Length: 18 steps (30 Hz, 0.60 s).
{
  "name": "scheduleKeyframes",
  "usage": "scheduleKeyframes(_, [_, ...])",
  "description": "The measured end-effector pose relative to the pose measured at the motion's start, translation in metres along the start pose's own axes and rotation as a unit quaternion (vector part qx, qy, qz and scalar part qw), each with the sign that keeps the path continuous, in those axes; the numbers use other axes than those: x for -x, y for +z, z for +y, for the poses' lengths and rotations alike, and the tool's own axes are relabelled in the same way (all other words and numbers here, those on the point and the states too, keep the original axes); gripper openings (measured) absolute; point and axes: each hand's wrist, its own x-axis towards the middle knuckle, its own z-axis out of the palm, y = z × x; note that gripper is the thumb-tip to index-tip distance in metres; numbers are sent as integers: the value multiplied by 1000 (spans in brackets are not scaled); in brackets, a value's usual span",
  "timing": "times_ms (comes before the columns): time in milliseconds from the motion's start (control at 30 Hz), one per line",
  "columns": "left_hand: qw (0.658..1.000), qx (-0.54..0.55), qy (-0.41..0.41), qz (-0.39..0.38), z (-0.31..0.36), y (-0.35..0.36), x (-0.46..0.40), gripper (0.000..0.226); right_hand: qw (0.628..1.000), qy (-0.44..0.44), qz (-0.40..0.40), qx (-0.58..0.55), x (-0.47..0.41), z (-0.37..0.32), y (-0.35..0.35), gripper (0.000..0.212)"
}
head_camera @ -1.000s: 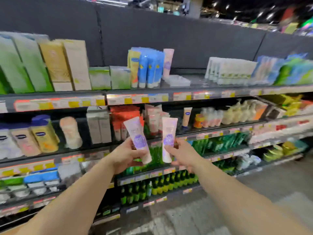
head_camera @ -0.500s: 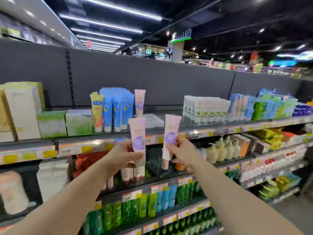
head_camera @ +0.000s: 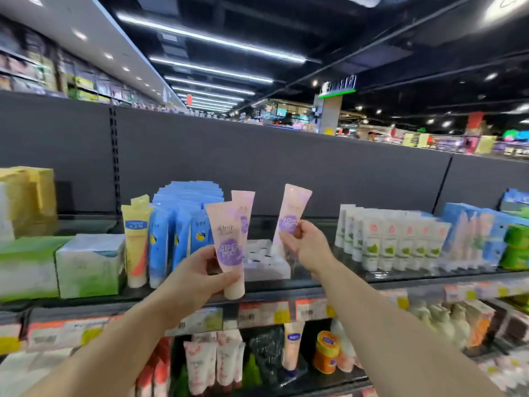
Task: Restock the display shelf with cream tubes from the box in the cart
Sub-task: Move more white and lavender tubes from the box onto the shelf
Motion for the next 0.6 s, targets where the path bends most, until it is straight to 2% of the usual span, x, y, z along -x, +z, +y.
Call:
scheduleKeyframes(200, [996, -62, -25, 56, 0, 16, -19, 25, 995, -32, -83, 48, -66, 17, 18, 24])
scheduleKeyframes(333, [994, -46, -31, 91, 3, 30, -27, 27, 987, -54, -132, 74, -83, 32, 28, 19])
scheduleKeyframes(467, [989, -69, -27, 131, 8, 42, -30, 26, 983, -31, -166, 76, -87, 42, 30, 30])
scheduleKeyframes(533, [984, -104, -36, 140, 12, 46, -33, 27, 987, -22, -155, 45, -87, 38, 26, 38])
scheduleKeyframes(600, [983, -113, -39, 140, 14, 49, -36, 31, 997, -33, -73, 1, -84, 28, 18, 41])
